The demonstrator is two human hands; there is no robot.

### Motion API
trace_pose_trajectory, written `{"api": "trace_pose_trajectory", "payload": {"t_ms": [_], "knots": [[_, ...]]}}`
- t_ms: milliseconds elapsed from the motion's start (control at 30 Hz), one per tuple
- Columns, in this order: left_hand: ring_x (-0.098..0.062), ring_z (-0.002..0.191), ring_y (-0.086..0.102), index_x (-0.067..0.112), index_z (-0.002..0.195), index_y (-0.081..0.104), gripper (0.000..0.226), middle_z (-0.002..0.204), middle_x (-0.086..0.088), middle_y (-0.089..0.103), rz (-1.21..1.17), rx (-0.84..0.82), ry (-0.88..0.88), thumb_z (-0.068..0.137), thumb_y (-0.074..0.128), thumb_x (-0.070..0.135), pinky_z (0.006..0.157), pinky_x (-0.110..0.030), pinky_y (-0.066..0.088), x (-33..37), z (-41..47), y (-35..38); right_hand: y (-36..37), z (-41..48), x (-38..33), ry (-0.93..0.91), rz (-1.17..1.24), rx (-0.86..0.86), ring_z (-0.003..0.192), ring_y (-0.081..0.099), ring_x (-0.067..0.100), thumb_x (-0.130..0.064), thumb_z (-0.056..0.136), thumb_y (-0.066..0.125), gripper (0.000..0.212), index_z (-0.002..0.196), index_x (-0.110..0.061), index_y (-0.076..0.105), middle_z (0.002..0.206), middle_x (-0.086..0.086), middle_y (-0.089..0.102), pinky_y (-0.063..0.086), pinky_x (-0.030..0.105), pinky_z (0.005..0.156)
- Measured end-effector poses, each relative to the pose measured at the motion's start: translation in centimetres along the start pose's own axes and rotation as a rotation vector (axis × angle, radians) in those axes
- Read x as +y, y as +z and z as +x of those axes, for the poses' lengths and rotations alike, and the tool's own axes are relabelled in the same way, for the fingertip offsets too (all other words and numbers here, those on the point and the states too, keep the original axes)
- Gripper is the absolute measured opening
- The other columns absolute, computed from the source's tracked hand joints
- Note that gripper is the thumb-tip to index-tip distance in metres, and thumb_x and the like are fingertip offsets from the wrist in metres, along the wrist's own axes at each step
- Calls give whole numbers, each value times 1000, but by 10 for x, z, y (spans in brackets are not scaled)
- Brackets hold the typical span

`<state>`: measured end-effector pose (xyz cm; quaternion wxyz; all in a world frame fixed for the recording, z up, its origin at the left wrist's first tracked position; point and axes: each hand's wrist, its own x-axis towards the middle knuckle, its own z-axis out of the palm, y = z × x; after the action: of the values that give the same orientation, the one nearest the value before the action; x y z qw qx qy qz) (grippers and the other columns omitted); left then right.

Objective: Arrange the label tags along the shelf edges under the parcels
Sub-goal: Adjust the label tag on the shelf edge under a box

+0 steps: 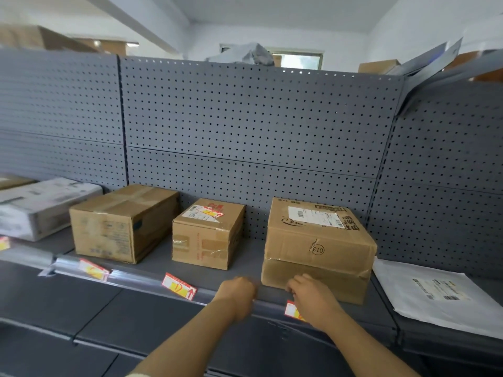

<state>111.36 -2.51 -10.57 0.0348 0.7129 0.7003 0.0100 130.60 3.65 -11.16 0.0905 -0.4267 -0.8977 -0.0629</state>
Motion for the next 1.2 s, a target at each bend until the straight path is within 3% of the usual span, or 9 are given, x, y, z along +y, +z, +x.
{"api": "trace_pose_trajectory", "payload": {"t_ms": [267, 467, 633, 767, 1000, 1100, 1200], "knots": [[-29, 116, 59, 13, 125, 61, 32, 129, -12, 60, 1, 104, -79, 96, 48, 11, 99, -39, 50, -61, 10, -33, -13, 71, -70, -177, 5, 41, 111, 52, 24, -8, 96, 44, 25, 116, -14, 58, 119, 5, 57, 47, 38, 88], [-22, 102, 63, 19, 114, 65, 28, 118, -4, 64, -36, 206, -129, 95, 48, 7, 75, -28, 47, -116, 42, -73, -31, 150, -114, -131, 79, 183, 107, 52, 23, -5, 91, 52, 21, 109, -13, 60, 114, 4, 59, 44, 33, 75], [-28, 114, 59, 21, 123, 62, 41, 130, -5, 57, 2, 243, -148, 92, 42, 5, 91, -37, 50, -173, 66, -98, -37, 206, -125, 45, 149, 256, 103, 58, 21, -3, 90, 54, 23, 108, -15, 63, 109, 2, 62, 49, 30, 79], [-27, 114, 58, 19, 121, 63, 36, 129, -6, 57, -3, 272, -154, 92, 45, 7, 92, -36, 48, -209, 86, -112, -38, 244, -130, 111, 215, 225, 98, 59, 21, -10, 91, 55, 17, 105, -15, 64, 110, 3, 63, 50, 31, 79], [-24, 118, 57, 21, 126, 62, 38, 132, -3, 57, -7, 275, -134, 93, 48, 7, 94, -34, 48, -230, 122, -123, -34, 289, -128, 168, 183, 80, 111, 51, 27, -30, 95, 50, 28, 111, -13, 64, 120, 10, 56, 44, 36, 95], [-24, 113, 59, 17, 121, 63, 34, 129, -4, 59, -4, 281, -131, 93, 48, 5, 90, -33, 49, -232, 133, -126, -33, 304, -128, 184, 133, -64, 120, 46, 30, -37, 95, 47, 34, 113, -13, 62, 126, 12, 53, 41, 38, 100], [-26, 112, 59, 16, 120, 63, 34, 127, -5, 59, 17, 280, -130, 92, 47, 5, 90, -34, 49, -233, 142, -129, -32, 317, -130, 232, 182, -189, 119, 46, 28, -30, 92, 50, 19, 90, -14, 59, 124, 15, 54, 44, 35, 95]]}}
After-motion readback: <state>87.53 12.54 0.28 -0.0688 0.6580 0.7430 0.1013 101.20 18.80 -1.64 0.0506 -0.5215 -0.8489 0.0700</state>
